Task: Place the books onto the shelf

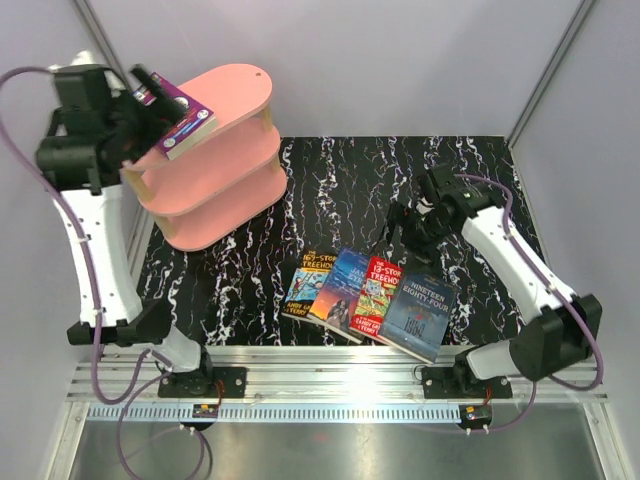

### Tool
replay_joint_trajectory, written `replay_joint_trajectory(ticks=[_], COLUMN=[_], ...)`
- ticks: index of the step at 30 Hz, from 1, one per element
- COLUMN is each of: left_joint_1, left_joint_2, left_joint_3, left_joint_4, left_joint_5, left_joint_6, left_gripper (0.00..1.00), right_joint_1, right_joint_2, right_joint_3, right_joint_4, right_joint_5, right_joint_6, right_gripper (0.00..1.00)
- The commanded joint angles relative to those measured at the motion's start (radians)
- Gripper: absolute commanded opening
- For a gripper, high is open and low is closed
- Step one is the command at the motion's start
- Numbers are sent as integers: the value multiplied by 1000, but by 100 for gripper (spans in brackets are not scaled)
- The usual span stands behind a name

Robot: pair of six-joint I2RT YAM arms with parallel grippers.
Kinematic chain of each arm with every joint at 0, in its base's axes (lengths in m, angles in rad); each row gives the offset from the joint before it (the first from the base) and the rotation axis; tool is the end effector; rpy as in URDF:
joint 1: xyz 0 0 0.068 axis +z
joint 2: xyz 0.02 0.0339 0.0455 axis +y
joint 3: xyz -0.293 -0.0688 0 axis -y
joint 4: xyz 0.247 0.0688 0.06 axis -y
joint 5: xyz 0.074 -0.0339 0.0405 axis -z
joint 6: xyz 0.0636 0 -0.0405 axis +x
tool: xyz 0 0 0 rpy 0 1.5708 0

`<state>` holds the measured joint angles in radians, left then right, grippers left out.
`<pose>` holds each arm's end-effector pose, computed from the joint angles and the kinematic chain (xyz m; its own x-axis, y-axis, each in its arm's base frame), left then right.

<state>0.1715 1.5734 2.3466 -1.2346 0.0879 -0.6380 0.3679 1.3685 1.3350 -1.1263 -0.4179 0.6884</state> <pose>0.2755 0.0420 0.5608 -0.2973 -0.6536 -0.6960 -0.3356 0.7540 -0.5647 0.2359 0.1186 0.3311 -0.9655 0.2501 -0.0722 0.1727 0.8230 0.5411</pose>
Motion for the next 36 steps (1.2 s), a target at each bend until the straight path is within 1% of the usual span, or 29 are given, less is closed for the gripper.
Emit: replay_joint_trajectory(ticks=[1, 2, 3, 4, 5, 6, 7, 8, 9, 10, 11, 14, 18, 22, 24, 25, 27, 28, 30, 31, 33, 34, 36], left_joint_1=[-249, -361, -409, -456, -551, -599, -645, -735, -777, -812, -872, -963, -994, -994, -995, -992, -995, -994, -995, -994, -994, -994, -995], left_joint_2=[-49, -61, -73, -108, -125, -148, -180, -197, -208, -222, -223, -228, -248, -271, -286, -292, -309, -326, -343, -358, -368, -372, -368], left_joint_3=[50, 22, -21, -103, -160, -212, -327, -386, -441, -554, -597, -725, -802, -825, -842, -851, -871, -895, -917, -941, -963, -971, -975], left_joint_4=[-66, -65, -56, -37, -23, 10, 32, 59, 102, 121, 136, 179, 221, 213, 204, 201, 199, 199, 198, 201, 201, 204, 208], left_joint_5=[-172, -221, -238, -256, -290, -303, -315, -323, -324, -323, -315, -303, -277, -283, -290, -293, -304, -306, -309, -310, -315, -313, -306], left_joint_6=[-3, -12, -29, -40, -51, -74, -84, -94, -112, -124, -133, -164, -170, -152, -144, -143, -143, -144, -147, -149, -155, -157, -158], left_gripper=[98, 97, 97, 96, 96, 96, 96, 96, 96, 96, 95, 94, 94, 94, 94, 94, 94, 94, 94, 94, 95, 95, 95], right_joint_1=[2, 3, 2, 0, 0, 0, -4, -4, -4, -3, -4, -4, -4, -1, 0, 0, 0, 3, 6, 6, 6, 6, 6], right_joint_2=[66, 61, 46, 40, 34, 37, 44, 67, 81, 98, 116, 222, 317, 395, 435, 443, 417, 396, 299, 264, 195, 192, 250], right_joint_3=[1, -23, -42, -65, -89, -138, -160, -202, -224, -243, -259, -309, -315, -287, -278, -280, -292, -295, -309, -319, -333, -336, -332], right_joint_4=[-128, -147, -150, -147, -130, -118, -112, -95, -84, -61, -50, -4, 83, 167, 180, 219, 262, 311, 359, 409, 425, 434, 398], right_joint_5=[190, 223, 250, 284, 294, 301, 301, 304, 310, 317, 321, 337, 312, 312, 327, 311, 250, 222, 170, 156, 168, 168, 203], right_joint_6=[-53, -32, -18, -6, 17, 26, 31, 31, 33, 33, 31, 36, 46, 37, 28, 20, 14, 11, 13, 11, 13, 8, -9], right_gripper=[100, 100, 100, 100, 100, 100, 100, 100, 100, 100, 100, 100, 100, 100, 100, 100, 100, 99, 100, 100, 100, 100, 100])
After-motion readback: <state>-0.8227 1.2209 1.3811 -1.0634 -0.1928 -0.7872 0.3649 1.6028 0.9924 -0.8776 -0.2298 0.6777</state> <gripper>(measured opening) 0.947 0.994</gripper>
